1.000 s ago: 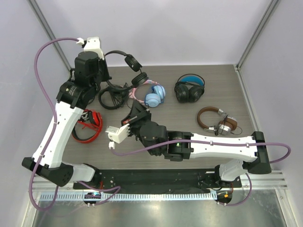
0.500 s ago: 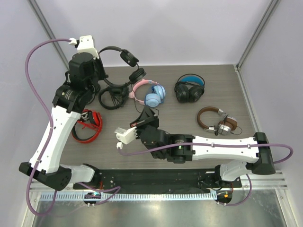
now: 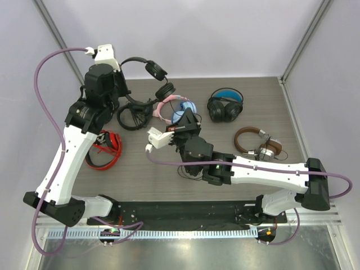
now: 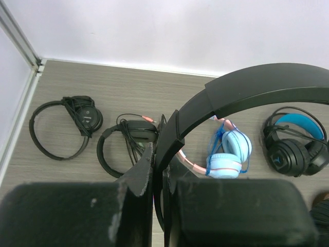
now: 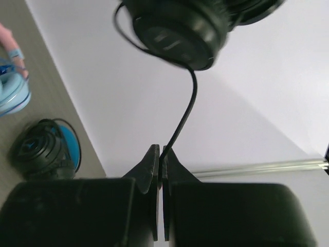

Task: Wrap the headphones
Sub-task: Wrap the headphone cable with the right arm

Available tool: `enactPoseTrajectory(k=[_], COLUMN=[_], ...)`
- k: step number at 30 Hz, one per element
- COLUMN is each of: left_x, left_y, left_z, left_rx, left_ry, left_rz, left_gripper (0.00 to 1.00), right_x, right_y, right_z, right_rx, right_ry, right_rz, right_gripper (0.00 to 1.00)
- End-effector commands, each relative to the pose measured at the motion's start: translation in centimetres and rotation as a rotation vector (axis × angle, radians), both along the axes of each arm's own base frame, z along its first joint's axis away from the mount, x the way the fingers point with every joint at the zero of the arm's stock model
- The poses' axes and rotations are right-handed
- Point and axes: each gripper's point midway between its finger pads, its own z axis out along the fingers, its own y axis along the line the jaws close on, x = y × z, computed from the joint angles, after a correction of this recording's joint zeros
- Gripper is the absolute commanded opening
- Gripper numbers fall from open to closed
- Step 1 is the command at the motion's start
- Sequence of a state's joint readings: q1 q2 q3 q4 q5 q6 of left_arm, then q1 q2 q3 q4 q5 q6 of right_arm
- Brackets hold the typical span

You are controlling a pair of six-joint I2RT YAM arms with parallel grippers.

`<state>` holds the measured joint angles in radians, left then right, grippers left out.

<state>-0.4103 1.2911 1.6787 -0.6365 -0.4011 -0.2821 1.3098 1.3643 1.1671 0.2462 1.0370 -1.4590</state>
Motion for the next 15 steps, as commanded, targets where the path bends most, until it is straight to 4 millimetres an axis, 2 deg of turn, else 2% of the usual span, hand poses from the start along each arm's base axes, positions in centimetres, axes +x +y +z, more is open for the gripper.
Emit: enactPoseTrajectory(k=[1, 2, 3, 8, 15], left_x=[-0.1, 0.1, 0.2, 0.3, 1.0], left_y=[-0.8, -1.1, -1.3, -1.9, -3.1], left_z=[2.2, 1.8, 1.7, 0.5, -0.7], left_rx=[-0.07, -0.067, -0.068, -0.058, -0.049], left_ry=[-0.074, -0.061, -0.054, -0.012, 0.046], left_rz=[-0.037, -0.048, -0.057, -0.081, -0.129], left_gripper=[0.0, 0.0, 0.0, 0.0, 0.0], right_x=[0.3, 0.5, 0.8, 1.4, 1.3], right_y=[-0.9, -0.9, -0.3, 1.0, 3.8], right_z=[6.0, 7.4, 7.5, 11.7, 14.2], right_rx=[0.226, 0.268, 0.277, 0.438, 0.514], right_ry=[-0.159, -0.174, -0.179, -0.261, -0.265], right_rz=[-0.016, -0.016, -0.01, 0.088, 0.245], right_gripper=[0.01, 0.01, 0.01, 0.01, 0.01])
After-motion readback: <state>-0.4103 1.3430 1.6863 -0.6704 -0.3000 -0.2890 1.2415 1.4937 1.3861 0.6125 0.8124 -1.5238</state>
